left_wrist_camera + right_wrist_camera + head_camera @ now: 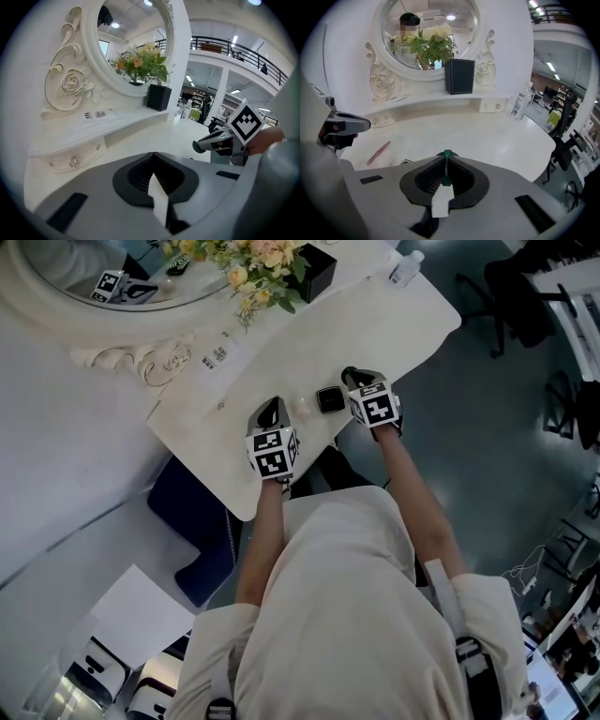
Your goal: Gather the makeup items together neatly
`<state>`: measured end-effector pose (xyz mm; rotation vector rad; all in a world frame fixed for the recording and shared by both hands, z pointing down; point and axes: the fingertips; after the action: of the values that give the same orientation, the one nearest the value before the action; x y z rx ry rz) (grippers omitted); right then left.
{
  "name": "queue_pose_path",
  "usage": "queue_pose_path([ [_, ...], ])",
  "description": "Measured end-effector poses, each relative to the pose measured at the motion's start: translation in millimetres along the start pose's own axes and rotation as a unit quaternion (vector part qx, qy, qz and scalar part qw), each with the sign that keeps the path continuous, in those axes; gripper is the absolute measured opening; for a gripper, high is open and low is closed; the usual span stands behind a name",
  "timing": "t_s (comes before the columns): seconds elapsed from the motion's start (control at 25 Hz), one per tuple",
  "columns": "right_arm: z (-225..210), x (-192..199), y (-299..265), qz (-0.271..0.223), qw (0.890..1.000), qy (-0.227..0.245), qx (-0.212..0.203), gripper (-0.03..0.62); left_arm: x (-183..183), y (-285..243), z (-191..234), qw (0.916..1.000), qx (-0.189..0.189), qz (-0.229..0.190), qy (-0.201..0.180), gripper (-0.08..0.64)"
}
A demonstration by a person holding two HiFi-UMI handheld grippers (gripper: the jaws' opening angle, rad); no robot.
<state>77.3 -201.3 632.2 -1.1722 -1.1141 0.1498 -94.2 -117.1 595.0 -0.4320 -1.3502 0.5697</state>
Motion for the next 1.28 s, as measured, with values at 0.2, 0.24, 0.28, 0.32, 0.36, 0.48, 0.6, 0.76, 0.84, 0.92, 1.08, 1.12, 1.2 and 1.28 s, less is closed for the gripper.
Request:
queue_pose_path([
  [0.2,-11,36,11,0.020,0.999,-0.037,0.019,0.055,4,2,-3,1.0000,-0.002,0.002,-0.002,0.015],
  [0.24,-11,41,12,0.024,0.999,-0.043,0.022,0.055,5,3,-3,1.0000,-0.003,0.003,-0.002,0.015],
  [0.28,-10,46,11,0.028,0.998,-0.047,0.024,0.055,6,4,-3,1.0000,-0.004,0.003,-0.001,0.015],
  [0.32,-8,50,11,0.032,0.998,-0.050,0.025,0.055,6,5,-2,1.0000,-0.005,0.003,-0.001,0.015],
  [0.36,-6,54,10,0.035,0.998,-0.051,0.026,0.055,6,7,-2,1.0000,-0.006,0.003,0.000,0.015],
  [0.48,-3,62,8,0.045,0.997,-0.055,0.035,0.055,7,11,-4,1.0000,-0.007,0.002,-0.001,0.015],
  [0.6,-4,60,5,0.034,0.997,-0.053,0.046,0.057,8,16,-3,1.0000,-0.008,0.001,-0.002,0.015],
  [0.76,0,55,7,0.022,0.997,-0.056,0.039,0.058,12,23,0,0.9999,-0.012,0.001,0.000,0.015],
  [0.84,0,54,8,0.019,0.997,-0.057,0.041,0.062,14,26,1,0.9999,-0.012,0.001,-0.001,0.015],
  [0.92,0,51,10,0.014,0.997,-0.057,0.046,0.071,15,30,4,0.9999,-0.014,-0.001,-0.001,0.015],
  [1.08,3,48,20,0.002,0.997,-0.062,0.054,0.094,17,38,7,0.9999,-0.015,-0.004,-0.001,0.015],
  [1.12,6,47,23,-0.003,0.996,-0.065,0.056,0.094,18,40,8,0.9999,-0.015,-0.004,-0.001,0.015],
  [1.2,11,47,29,-0.014,0.996,-0.073,0.059,0.094,20,44,7,0.9999,-0.011,-0.005,-0.003,0.015],
  [1.28,18,47,37,-0.025,0.995,-0.081,0.060,0.095,23,47,5,0.9999,-0.006,-0.005,-0.007,0.015],
])
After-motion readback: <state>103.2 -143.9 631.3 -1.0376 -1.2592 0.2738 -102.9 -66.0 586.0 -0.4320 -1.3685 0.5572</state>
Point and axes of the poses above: the fingertips, and each gripper's own axes: y backward along the fingers, z to its left, x out of its underside, and after that the axes turned 2 degrees about -x, right-handed
